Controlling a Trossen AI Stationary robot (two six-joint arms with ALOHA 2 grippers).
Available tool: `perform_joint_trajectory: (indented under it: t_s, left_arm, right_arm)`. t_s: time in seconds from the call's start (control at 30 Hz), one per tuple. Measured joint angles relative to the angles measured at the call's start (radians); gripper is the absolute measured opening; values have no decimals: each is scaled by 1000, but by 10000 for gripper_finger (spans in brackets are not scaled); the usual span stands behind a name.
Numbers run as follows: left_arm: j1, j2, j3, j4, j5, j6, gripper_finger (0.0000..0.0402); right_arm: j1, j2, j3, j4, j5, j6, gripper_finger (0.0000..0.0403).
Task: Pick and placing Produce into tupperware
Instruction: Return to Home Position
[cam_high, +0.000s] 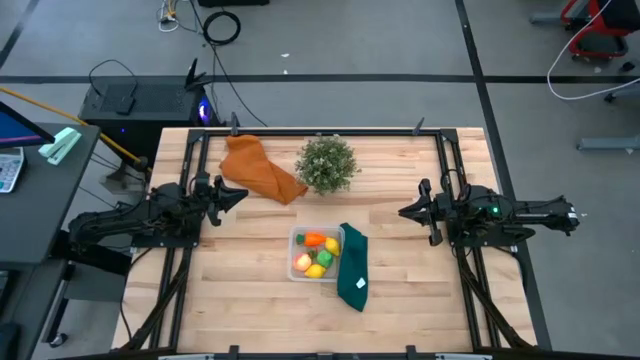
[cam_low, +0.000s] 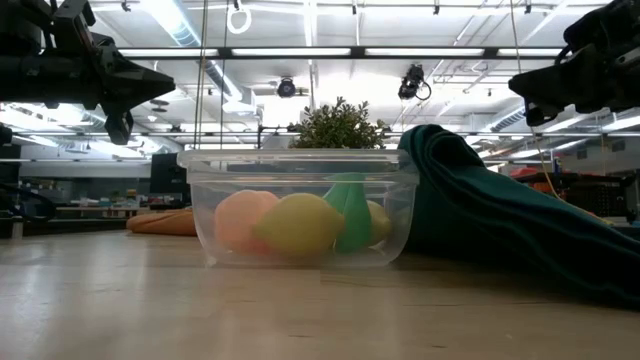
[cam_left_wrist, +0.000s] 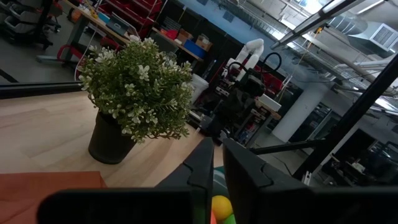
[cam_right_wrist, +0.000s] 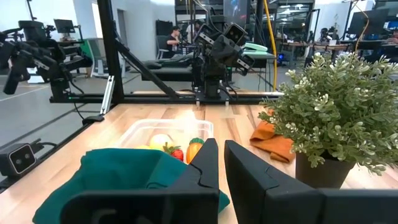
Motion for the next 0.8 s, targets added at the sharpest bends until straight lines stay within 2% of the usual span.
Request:
perform_joint_trajectory:
  t_s: [0.5,0.8]
  left_arm:
    - [0,0,0,0,0,0,35]
    - [0,0,0,0,0,0,44]
  right_arm:
    - [0,0,1,0,0,1,0]
    - [0,0,1,0,0,2,0]
